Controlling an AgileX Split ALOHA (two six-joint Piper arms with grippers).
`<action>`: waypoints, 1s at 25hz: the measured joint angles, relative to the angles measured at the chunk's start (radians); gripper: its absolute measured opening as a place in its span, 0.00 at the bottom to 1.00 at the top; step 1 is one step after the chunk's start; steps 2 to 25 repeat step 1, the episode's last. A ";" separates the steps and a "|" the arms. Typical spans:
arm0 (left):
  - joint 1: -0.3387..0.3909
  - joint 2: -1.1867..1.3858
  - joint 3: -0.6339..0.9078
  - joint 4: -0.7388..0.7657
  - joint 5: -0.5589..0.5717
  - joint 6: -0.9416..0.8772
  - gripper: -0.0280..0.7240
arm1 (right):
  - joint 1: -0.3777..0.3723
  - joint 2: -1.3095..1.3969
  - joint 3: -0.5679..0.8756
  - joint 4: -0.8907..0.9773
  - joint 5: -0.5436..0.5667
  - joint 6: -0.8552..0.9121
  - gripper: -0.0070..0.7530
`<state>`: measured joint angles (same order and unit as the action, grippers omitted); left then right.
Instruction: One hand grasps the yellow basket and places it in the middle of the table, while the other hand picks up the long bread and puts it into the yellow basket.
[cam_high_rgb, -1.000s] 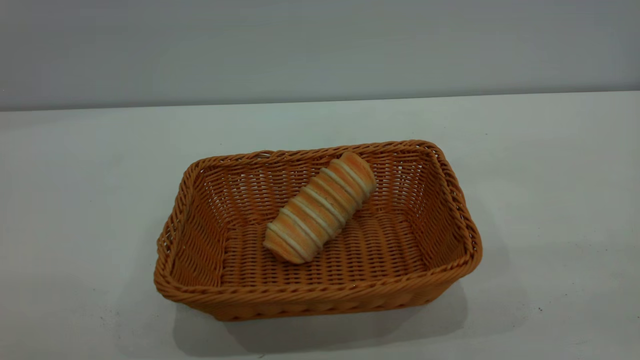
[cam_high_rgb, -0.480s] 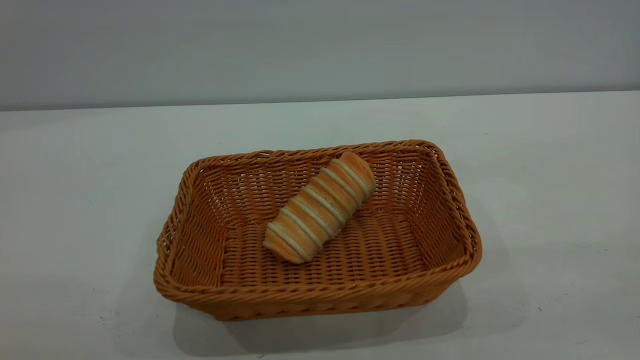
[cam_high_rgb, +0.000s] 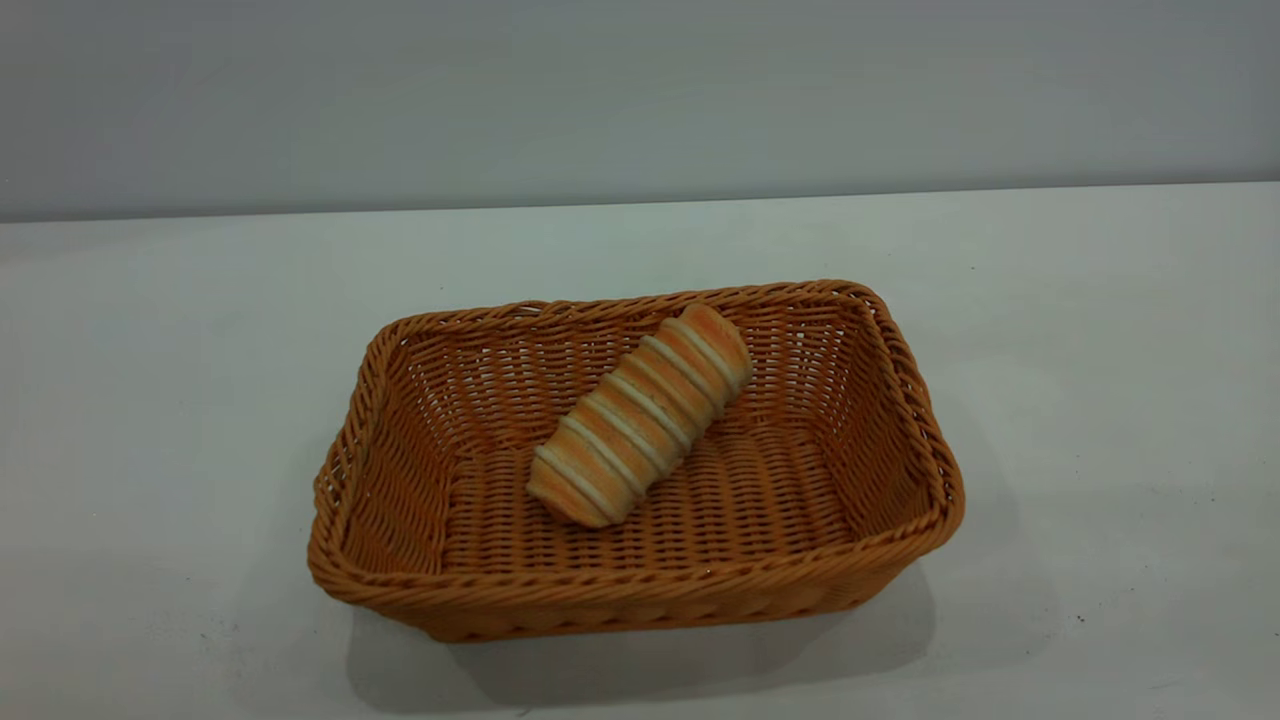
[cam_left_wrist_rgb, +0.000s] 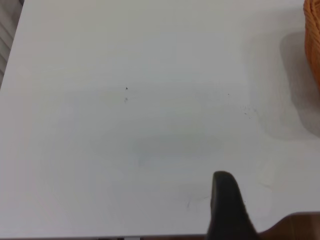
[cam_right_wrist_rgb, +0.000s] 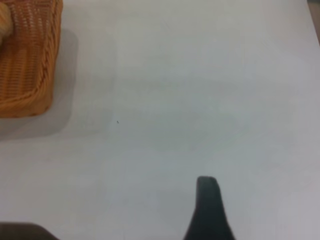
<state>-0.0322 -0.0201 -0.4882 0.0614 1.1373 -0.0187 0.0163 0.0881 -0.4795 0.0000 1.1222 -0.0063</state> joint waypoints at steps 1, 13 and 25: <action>0.000 0.000 0.000 0.000 0.000 0.000 0.72 | 0.000 0.000 0.000 0.000 0.000 0.000 0.72; 0.000 0.000 0.000 0.000 0.000 0.000 0.72 | 0.000 0.000 0.000 0.000 0.000 0.000 0.72; 0.000 0.000 0.000 0.000 0.000 0.000 0.72 | 0.000 0.000 0.000 0.000 0.000 0.000 0.72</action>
